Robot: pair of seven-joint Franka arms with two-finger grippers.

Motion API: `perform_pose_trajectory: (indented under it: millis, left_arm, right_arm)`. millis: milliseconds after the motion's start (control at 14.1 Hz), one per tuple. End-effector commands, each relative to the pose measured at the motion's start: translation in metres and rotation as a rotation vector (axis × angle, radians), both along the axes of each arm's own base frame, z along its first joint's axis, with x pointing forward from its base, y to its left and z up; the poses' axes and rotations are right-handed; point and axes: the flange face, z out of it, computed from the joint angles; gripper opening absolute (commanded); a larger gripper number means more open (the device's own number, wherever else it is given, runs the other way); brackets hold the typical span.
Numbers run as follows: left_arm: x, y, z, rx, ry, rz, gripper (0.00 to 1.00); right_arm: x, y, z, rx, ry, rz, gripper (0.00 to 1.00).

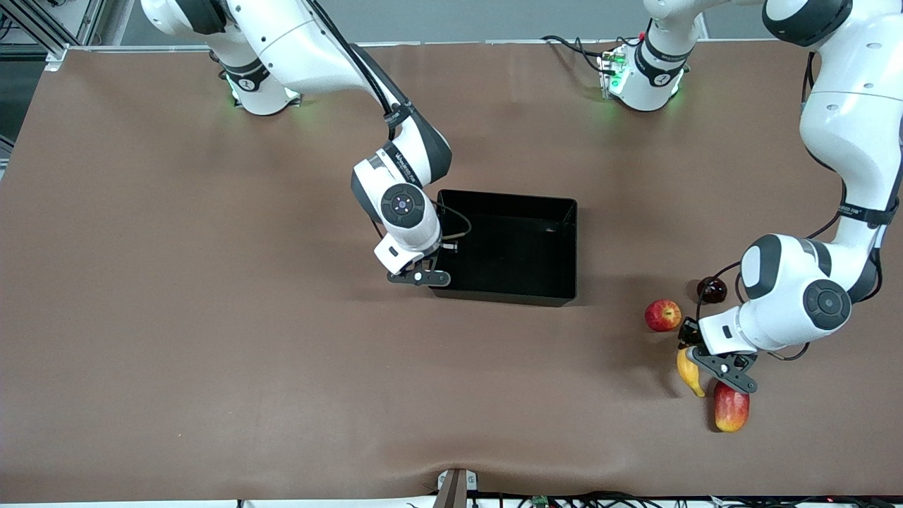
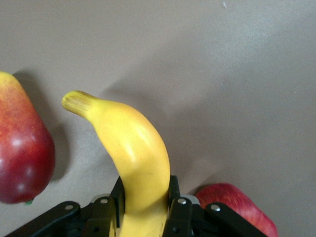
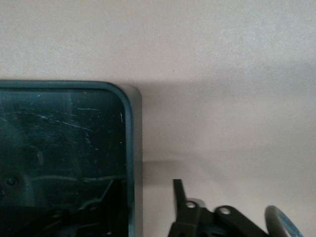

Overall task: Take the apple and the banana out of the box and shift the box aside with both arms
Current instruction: 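Lower the banana with the left gripper while the right gripper grips the box rim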

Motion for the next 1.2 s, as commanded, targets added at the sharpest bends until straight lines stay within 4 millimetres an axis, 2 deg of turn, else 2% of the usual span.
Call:
perform_pose_trajectory:
  millis: [0,142,212,283,425,496,638,779,921,1062,1133]
  left_arm:
    - [0.007,-0.002,-0.014,-0.032,-0.035,-0.006,0.0]
    - [0.008,-0.007,-0.024,-0.042,-0.052,-0.001,0.0]
    - [0.008,-0.002,-0.031,-0.027,-0.057,0.004,0.14]
    - [0.008,-0.004,-0.038,-0.015,-0.061,0.003,0.33]
    - [0.008,-0.004,-0.039,-0.016,-0.061,0.04,1.0]
    - [0.009,-0.003,-0.037,-0.016,-0.064,0.051,1.0]
    - [0.011,-0.003,-0.021,-0.013,-0.081,0.07,1.0]
    - [0.013,-0.005,0.01,-0.021,-0.082,0.145,1.0]
    - [0.01,-0.007,0.046,-0.014,-0.054,0.174,1.0]
    - [0.006,-0.007,0.091,-0.019,-0.044,0.208,1.0]
    - [0.002,-0.007,0.112,-0.031,-0.036,0.248,1.0]
  right_arm:
    - [0.001,0.001,0.007,-0.008,-0.013,-0.009,0.0]
    - [0.002,0.0,0.01,-0.008,-0.011,-0.014,0.0]
    - [0.004,-0.002,0.012,-0.006,-0.011,-0.017,0.0]
    - [0.006,-0.003,0.014,-0.004,-0.014,-0.014,0.0]
    - [0.013,-0.01,0.024,0.007,-0.02,-0.023,0.0]
    - [0.018,-0.019,0.03,0.001,-0.006,-0.032,0.0]
    - [0.039,-0.053,0.065,0.001,0.02,-0.048,0.0]
    - [0.054,-0.091,0.1,0.001,0.051,-0.059,0.0]
    - [0.076,-0.153,0.135,0.004,0.085,-0.118,0.0]
    - [0.089,-0.212,0.163,0.018,0.106,-0.097,0.0]
    - [0.099,-0.253,0.173,0.029,0.114,-0.101,0.0]
